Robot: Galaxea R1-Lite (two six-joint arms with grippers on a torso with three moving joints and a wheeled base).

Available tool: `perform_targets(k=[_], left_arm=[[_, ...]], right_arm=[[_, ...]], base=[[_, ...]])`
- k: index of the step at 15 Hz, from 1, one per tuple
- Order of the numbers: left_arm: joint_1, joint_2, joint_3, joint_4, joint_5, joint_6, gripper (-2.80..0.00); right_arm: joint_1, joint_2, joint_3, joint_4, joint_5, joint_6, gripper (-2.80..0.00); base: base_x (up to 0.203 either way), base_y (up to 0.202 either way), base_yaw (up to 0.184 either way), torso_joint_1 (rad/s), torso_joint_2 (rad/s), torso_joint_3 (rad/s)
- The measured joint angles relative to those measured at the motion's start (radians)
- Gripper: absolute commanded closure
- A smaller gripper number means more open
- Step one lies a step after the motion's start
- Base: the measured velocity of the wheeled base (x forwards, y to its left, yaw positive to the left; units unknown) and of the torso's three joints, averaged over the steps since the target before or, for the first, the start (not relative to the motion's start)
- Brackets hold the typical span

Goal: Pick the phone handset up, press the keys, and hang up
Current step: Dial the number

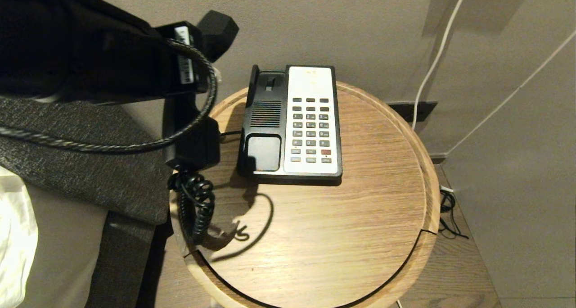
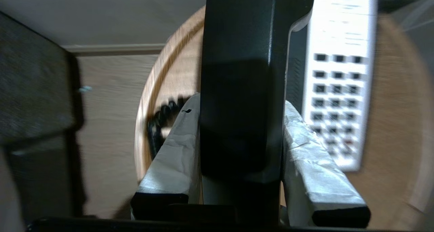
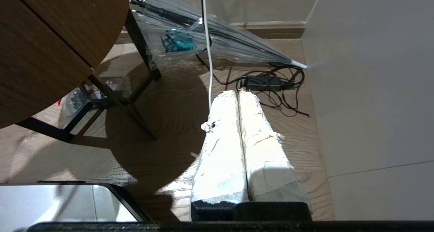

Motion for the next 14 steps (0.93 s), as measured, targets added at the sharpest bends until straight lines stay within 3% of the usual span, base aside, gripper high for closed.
perform_targets(k=[7, 12, 14], left_arm=[[-0.122, -0.400, 0.214, 0.004, -0.116, -0.198, 0.00], [-0.140, -0.613, 0.312, 0.002, -0.283, -0.309, 0.00], [-0.140, -0.682, 0.356, -0.002, -0.314, -0.325, 0.00]], right_arm=[[0.001, 0.000, 0.000, 0.001, 0.003, -0.009, 0.00], [0.000, 0.000, 0.000, 0.003, 0.004, -0.007, 0.00], [0.000, 0.000, 0.000, 0.002, 0.002, 0.003, 0.00]], base=[[0.000, 0.000, 0.000, 0.000, 0.00, 0.000], [0.000, 0.000, 0.000, 0.000, 0.00, 0.000], [0.000, 0.000, 0.000, 0.000, 0.00, 0.000]])
